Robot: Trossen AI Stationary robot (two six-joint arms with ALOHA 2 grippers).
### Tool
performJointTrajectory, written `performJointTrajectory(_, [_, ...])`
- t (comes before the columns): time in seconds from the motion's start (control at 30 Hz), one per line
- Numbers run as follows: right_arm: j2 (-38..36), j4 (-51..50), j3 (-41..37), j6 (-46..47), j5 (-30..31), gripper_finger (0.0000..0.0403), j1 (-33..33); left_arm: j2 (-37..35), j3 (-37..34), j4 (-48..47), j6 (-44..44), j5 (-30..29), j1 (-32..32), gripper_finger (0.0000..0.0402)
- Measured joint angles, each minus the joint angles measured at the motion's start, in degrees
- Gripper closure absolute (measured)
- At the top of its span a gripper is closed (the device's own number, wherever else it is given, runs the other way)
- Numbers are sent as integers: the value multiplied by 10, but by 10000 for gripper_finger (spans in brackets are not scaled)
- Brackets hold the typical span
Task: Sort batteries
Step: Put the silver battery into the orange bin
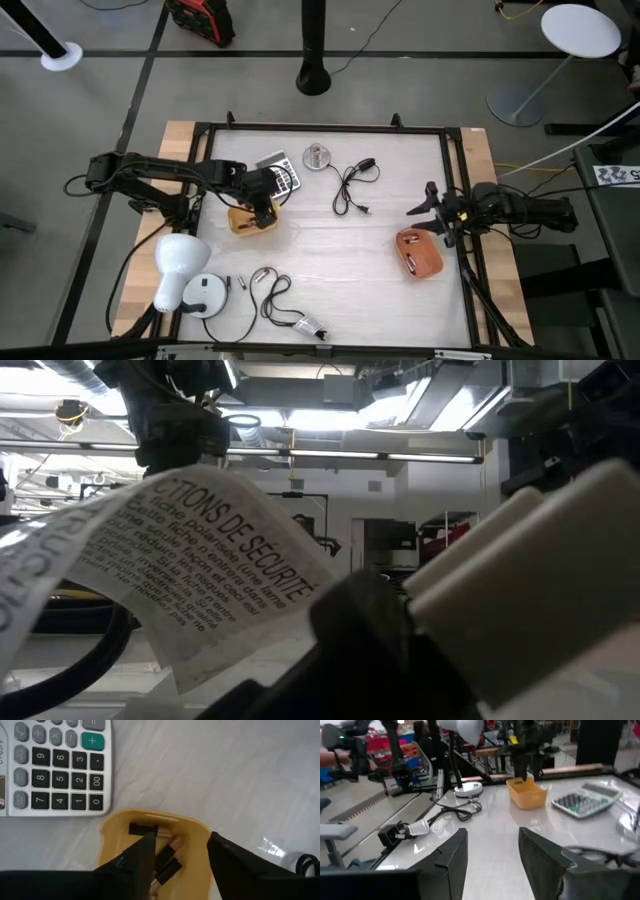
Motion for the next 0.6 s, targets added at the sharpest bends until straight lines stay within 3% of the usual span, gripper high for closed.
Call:
performJointTrajectory(0.33, [0,-46,3,-23,-3,233,0,-1,80,11,25,44,-3,240])
performJointTrajectory(0.6, [1,-78,3,-19,45,233,0,18,84,160,62,51,-80,246])
